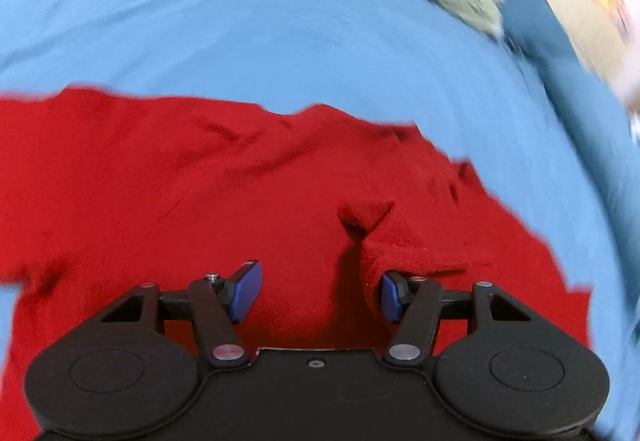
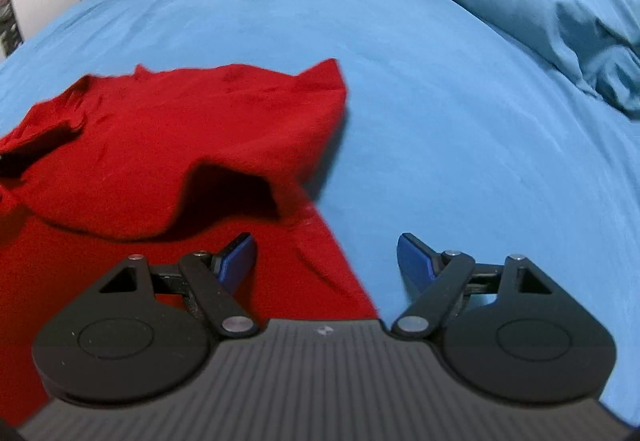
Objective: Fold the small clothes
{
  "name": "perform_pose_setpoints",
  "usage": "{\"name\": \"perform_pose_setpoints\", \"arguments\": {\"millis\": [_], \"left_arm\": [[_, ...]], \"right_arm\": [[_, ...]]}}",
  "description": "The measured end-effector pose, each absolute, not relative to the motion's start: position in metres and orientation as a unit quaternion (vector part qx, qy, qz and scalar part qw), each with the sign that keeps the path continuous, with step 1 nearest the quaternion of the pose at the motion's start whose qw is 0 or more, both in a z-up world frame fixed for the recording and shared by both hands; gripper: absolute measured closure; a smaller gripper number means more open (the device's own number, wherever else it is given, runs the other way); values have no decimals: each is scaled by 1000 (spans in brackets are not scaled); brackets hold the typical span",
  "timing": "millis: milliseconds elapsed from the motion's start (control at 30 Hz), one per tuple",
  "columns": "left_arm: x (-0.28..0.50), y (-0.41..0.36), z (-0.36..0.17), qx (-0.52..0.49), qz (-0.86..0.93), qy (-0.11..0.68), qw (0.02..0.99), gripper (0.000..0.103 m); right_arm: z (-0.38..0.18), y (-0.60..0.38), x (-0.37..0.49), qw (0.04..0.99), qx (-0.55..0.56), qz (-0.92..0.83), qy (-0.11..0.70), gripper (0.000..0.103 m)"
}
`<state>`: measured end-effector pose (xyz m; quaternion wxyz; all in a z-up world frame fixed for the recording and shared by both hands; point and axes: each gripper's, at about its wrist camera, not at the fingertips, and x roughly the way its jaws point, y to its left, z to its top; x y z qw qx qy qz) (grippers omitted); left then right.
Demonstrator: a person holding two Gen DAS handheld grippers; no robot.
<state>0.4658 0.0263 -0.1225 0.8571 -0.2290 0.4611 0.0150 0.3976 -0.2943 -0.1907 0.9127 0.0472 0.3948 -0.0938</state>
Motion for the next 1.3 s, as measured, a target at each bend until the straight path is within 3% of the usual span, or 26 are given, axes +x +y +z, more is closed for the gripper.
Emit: {"name": "perform_pose_setpoints", "arguments": {"millis": [100, 167, 433, 600, 667, 700, 733, 767, 1000, 1167, 1200, 1267, 1300], "left_arm": [[452, 37, -122, -285, 44, 446, 848, 39], [447, 30, -118, -254, 32, 450, 856, 39], [471, -58, -100, 126, -80, 412, 899, 38], [471, -99, -111, 280, -111, 369, 880, 38], [465, -108, -120, 321, -125, 356, 868, 44], [465, -109, -123, 330, -131, 353, 865, 63], [467, -105, -123, 327, -132, 360, 864, 93], [470, -100, -123, 312, -125, 371, 866, 97], [469, 4, -94, 33, 3, 382, 923, 97], [455, 65, -115, -105, 70, 395, 910, 97], [455, 73, -120, -128, 65, 401, 905, 96], [456, 87, -128, -182, 45, 406, 894, 74], [459, 92, -132, -201, 33, 406, 891, 54]], "right_arm": [[-191, -299, 397, 913, 42, -93, 395, 9], [-191, -301, 397, 913, 41, -89, 397, 9], [-190, -306, 406, 915, 43, -81, 393, 9], [-187, -306, 402, 916, 48, -79, 390, 9], [-186, -306, 401, 917, 47, -74, 389, 9], [-186, -306, 401, 918, 44, -71, 388, 9], [-186, -305, 401, 918, 39, -69, 388, 9], [-186, -304, 401, 918, 34, -67, 389, 9], [-185, -308, 398, 919, 34, -62, 387, 9], [-185, -308, 399, 916, 30, -53, 396, 9], [-185, -308, 400, 917, 27, -50, 396, 9], [-185, -306, 402, 917, 19, -42, 396, 9], [-185, -304, 403, 917, 12, -37, 396, 9]]}}
